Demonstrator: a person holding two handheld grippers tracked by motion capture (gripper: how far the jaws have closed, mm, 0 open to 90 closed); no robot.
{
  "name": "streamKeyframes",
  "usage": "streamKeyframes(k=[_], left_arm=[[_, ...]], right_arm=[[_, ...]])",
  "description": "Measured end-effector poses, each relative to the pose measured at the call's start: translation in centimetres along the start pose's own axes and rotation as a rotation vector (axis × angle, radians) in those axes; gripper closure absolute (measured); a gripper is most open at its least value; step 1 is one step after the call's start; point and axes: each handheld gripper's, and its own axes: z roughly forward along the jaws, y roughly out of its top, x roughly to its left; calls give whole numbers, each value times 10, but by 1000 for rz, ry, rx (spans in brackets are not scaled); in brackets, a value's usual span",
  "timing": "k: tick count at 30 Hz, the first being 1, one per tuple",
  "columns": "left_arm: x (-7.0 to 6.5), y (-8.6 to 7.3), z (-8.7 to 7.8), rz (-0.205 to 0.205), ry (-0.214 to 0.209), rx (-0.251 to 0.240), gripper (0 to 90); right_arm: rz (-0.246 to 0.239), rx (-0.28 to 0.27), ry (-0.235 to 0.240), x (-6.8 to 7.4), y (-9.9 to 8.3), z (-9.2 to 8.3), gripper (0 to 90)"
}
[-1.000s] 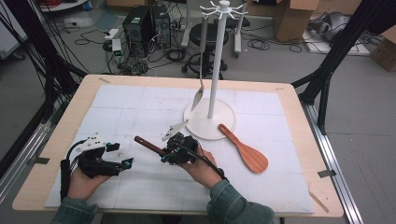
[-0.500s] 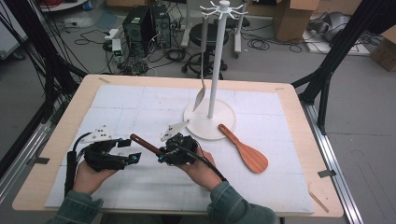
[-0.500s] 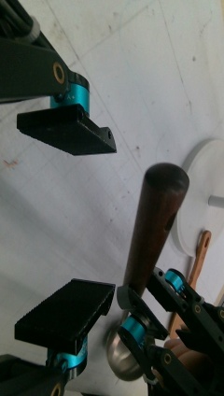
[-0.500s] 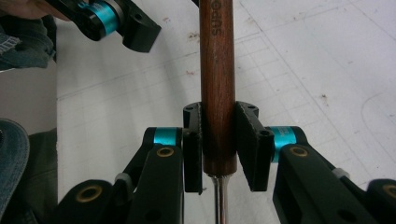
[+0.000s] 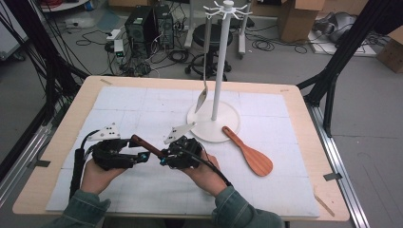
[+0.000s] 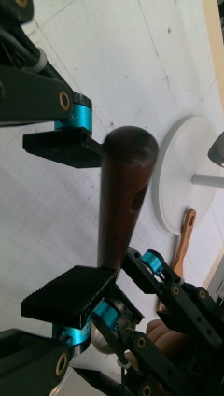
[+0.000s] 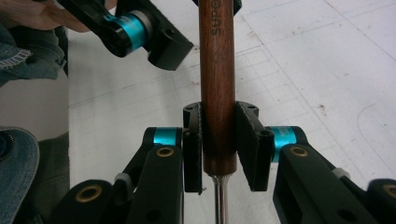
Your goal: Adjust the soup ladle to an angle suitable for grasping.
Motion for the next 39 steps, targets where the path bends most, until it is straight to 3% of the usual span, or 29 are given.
streamKeyframes(k=[4,11,15,23,27,30,35,39], left_arm=[[-1,1,1,-4,8,-1,430],[-1,1,1,-4,5,-3,438],[-1,1,1,-6,3,-5,437],[-1,2,1,-4,-3,-8,435],[-2,3,1,0,-4,-8,428],[-2,3,1,4,-2,-6,421],[-2,3,1,10,-5,-5,388],[-3,3,1,15,-3,-4,359]], right_arm=[[3,-7,2,0,-1,0,728],[48,-13,49,-5,-1,-1,710],[102,5,104,-12,-2,-1,667],[118,36,152,-22,-4,3,634],[134,41,183,-26,-2,6,647],[139,39,214,-27,-1,8,709],[105,43,173,-23,1,5,726],[104,26,143,-22,4,-2,733]])
